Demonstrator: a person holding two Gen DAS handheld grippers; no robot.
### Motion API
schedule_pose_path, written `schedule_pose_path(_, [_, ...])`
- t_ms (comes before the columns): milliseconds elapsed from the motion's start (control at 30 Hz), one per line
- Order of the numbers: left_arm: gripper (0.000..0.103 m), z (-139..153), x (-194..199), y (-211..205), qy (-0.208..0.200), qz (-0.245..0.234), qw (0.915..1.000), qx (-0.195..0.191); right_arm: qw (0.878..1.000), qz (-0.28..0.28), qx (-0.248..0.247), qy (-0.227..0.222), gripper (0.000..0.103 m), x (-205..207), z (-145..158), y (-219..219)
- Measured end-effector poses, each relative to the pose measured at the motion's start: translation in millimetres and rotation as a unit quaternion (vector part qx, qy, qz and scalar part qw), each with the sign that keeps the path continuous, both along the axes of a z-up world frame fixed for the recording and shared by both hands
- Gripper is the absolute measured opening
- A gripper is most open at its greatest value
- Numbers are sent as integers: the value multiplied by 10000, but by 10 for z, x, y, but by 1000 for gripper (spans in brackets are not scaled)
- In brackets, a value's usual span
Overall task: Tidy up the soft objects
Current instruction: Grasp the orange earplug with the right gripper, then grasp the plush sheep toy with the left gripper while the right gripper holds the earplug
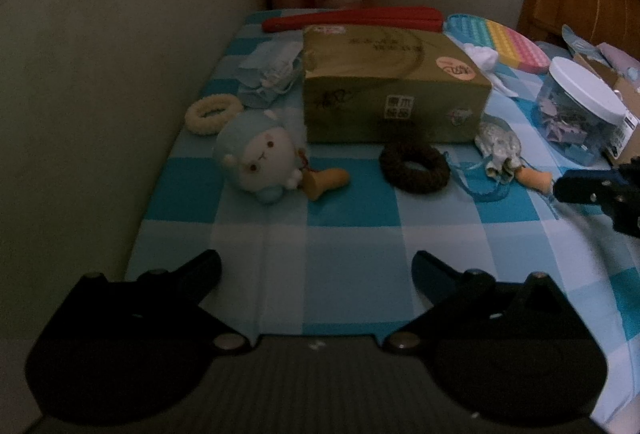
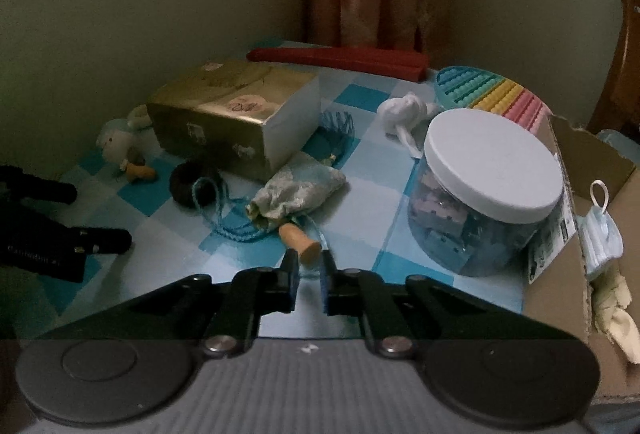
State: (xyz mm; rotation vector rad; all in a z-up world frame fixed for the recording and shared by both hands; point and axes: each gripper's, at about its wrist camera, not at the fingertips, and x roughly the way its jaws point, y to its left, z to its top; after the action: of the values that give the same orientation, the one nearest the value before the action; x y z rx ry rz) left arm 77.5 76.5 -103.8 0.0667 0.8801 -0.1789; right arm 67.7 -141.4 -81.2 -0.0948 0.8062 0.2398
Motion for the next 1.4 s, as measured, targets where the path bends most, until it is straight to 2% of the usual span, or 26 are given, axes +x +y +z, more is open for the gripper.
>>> schedule_pose_path(100, [101, -4, -1, 5, -5, -8, 10000, -3, 9999, -64, 69, 34, 20, 28, -2, 40])
schedule_pose_path(267, [101, -2, 0, 4, -14, -16, 10000, -6, 9997, -151, 148, 128, 23, 65, -53, 130])
schedule_pose_path(433, [101, -2, 0, 5, -16, -33, 10000, -10, 9995, -269, 170, 61, 33, 132, -60, 156])
schedule_pose_path(600, [102, -1, -1, 6, -27, -36, 10000, -11, 9987, -483, 161, 96, 33, 245, -93, 164])
schedule_pose_path(1033, [102, 4, 12, 18, -57, -19, 10000, -48, 9985, -550, -41, -3, 32, 233, -124, 234])
schedule_pose_path(1400, [97, 185, 138, 117, -479, 268, 9984, -102, 9988, -478, 87, 17, 32, 108, -55, 150])
